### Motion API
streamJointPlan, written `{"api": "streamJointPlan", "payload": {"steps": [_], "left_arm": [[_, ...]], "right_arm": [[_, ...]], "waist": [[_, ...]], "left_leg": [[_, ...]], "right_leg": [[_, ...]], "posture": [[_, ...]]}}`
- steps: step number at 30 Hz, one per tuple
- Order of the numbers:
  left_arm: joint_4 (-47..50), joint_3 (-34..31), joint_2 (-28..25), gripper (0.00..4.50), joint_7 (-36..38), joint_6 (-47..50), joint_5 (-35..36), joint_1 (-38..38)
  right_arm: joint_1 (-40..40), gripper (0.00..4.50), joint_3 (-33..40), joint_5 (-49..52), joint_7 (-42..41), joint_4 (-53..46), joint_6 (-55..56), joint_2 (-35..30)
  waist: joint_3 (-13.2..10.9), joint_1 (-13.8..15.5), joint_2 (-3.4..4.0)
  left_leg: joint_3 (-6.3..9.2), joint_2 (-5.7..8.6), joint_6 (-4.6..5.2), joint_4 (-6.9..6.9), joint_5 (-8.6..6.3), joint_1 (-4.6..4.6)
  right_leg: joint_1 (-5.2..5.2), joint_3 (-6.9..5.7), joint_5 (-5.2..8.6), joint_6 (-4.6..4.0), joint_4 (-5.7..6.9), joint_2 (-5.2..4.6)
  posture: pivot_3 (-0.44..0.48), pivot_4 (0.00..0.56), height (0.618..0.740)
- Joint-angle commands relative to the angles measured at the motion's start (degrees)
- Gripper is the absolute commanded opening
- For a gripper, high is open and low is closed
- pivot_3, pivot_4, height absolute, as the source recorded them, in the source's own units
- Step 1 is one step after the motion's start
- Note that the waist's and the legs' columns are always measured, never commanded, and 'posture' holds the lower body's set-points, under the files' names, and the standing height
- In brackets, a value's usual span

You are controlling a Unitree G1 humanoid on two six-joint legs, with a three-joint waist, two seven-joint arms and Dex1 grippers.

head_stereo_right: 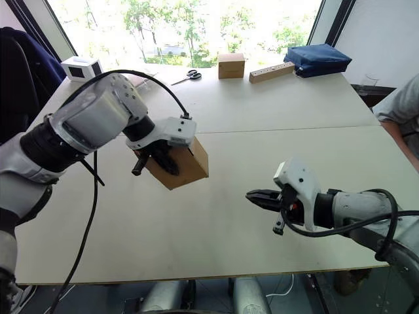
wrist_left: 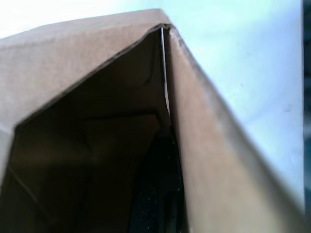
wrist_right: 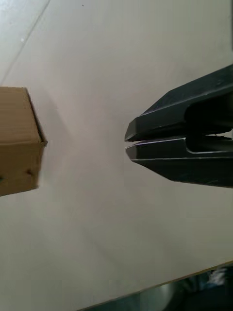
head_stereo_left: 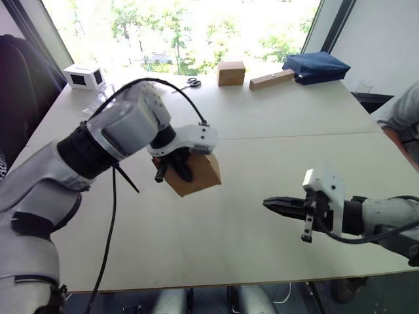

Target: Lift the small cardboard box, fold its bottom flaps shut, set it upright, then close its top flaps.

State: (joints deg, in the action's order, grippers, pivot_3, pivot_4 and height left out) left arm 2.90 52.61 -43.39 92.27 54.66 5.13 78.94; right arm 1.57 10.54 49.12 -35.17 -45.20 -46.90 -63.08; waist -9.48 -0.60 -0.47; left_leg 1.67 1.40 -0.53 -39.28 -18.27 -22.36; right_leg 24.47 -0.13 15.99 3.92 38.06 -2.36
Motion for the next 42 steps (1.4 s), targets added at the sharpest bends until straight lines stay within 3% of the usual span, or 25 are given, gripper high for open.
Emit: {"api": "streamJointPlan", "payload": {"steps": [1, 13, 15, 17, 22, 27, 29, 32, 36, 38, 39, 42], "left_arm": [[1.7, 2.4, 1.3, 0.0, -0.2, -2.9, -4.5, 0.5], [2.9, 6.8, 5.6, 0.0, -0.9, 5.9, -8.3, -1.0], [1.9, 6.9, 6.6, 0.26, -1.2, 7.0, -8.3, -0.3], [1.3, 6.9, 7.3, 0.83, -1.3, 7.8, -8.1, 0.2], [1.7, 5.5, 9.0, 2.89, -0.2, 15.9, -3.7, 3.5], [0.3, 1.8, 9.2, 2.89, 0.2, 25.1, 5.7, 8.4], [-0.9, -2.4, 8.4, 2.89, 0.2, 29.6, 13.0, 10.1], [-8.7, -13.2, 9.5, 2.89, -1.3, 31.6, 17.0, 9.3], [-19.4, -41.3, 14.1, 2.89, -15.2, 24.7, 19.7, 3.4], [-17.4, -53.7, 15.1, 2.89, -23.4, 19.4, 20.4, -2.5], [-15.3, -57.1, 15.4, 2.89, -26.2, 17.4, 20.5, -5.3], [-4.6, -59.1, 12.8, 2.89, -30.5, 12.6, 19.9, -17.6]], "right_arm": [[0.1, 0.07, -2.4, -5.4, 1.6, -2.5, 2.2, 1.6], [0.6, 0.07, -6.8, -12.9, 5.2, -2.8, 2.2, 8.4], [-0.1, 0.02, -7.0, -13.6, 4.8, -2.2, 2.1, 8.8], [-0.9, 0.0, -7.0, -13.9, 4.6, -1.8, 1.9, 9.1], [-3.6, 0.0, -7.0, -13.7, 3.6, -0.8, 0.6, 9.6], [-5.2, 0.0, -5.2, -11.8, 1.2, 0.4, 0.0, 9.9], [-6.7, 0.0, -3.7, -9.6, 0.4, 1.4, -0.2, 11.2], [-10.1, 0.0, -0.4, -4.2, 0.2, 4.5, -0.3, 15.0], [-13.3, 0.0, 0.2, -2.8, -0.2, 8.4, -0.2, 17.4], [-14.4, 0.0, -0.3, -2.5, -0.5, 9.6, -0.4, 18.0], [-14.7, 0.0, -0.4, -2.5, -0.7, 10.0, -0.4, 18.1], [-16.4, 0.0, -1.9, -2.8, -1.4, 11.3, -0.9, 18.0]], "waist": [[0.0, 0.0, 0.0], [0.0, 0.2, -0.02], [0.0, 0.1, -0.03], [0.0, 0.1, -0.03], [0.0, 0.0, -0.02], [0.0, 0.0, -0.02], [0.0, 0.0, -0.04], [0.0, -0.2, -0.01], [0.0, -0.1, 0.05], [0.0, -0.2, 0.04], [0.0, -0.4, 0.08], [0.1, -0.3, 0.09]], "left_leg": [[-0.02, 0.0, 0.0, 0.0, 0.0, 0.01], [0.01, 0.01, 0.0, -0.05, 0.01, 0.01], [0.01, 0.01, 0.0, -0.06, 0.0, 0.01], [0.0, 0.02, 0.0, -0.06, 0.0, 0.0], [0.02, 0.0, 0.0, -0.06, 0.0, 0.02], [0.02, 0.01, 0.0, -0.06, 0.0, 0.02], [0.02, 0.01, 0.0, -0.07, 0.0, 0.02], [0.02, 0.0, 0.0, -0.07, 0.0, 0.04], [0.01, -0.01, 0.0, -0.09, 0.01, 0.09], [0.0, -0.02, 0.0, -0.1, 0.01, 0.09], [-0.01, -0.03, 0.0, -0.08, 0.01, 0.08], [-0.02, -0.04, -0.09, 0.01, 0.06, 0.15]], "right_leg": [[0.0, 0.01, 0.0, 0.0, 0.0, 0.0], [-0.02, 0.01, 0.0, 0.0, 0.03, 0.0], [-0.02, 0.01, 0.0, 0.0, 0.03, -0.01], [-0.02, 0.01, 0.0, 0.0, 0.03, -0.01], [-0.02, 0.01, 0.0, 0.0, 0.05, 0.01], [-0.02, 0.01, 0.0, 0.0, 0.05, 0.0], [-0.02, 0.01, 0.0, 0.0, 0.06, 0.0], [-0.02, 0.01, 0.0, 0.0, 0.07, 0.0], [-0.02, 0.0, 0.0, 0.0, 0.15, 0.0], [0.0, 0.0, 0.0, 0.0, 0.16, -0.03], [0.01, 0.01, 0.0, 0.0, 0.15, -0.04], [0.07, 0.03, -0.01, 0.0, 0.21, -0.08]], "posture": [[0.0, 0.15, 0.74], [0.0, 0.15, 0.74], [0.0, 0.15, 0.74], [0.0, 0.15, 0.74], [0.0, 0.15, 0.74], [0.0, 0.15, 0.74], [0.0, 0.15, 0.74], [0.0, 0.15, 0.74], [0.0, 0.15, 0.74], [0.0, 0.15, 0.74], [0.0, 0.15, 0.74], [0.0, 0.15, 0.74]]}}
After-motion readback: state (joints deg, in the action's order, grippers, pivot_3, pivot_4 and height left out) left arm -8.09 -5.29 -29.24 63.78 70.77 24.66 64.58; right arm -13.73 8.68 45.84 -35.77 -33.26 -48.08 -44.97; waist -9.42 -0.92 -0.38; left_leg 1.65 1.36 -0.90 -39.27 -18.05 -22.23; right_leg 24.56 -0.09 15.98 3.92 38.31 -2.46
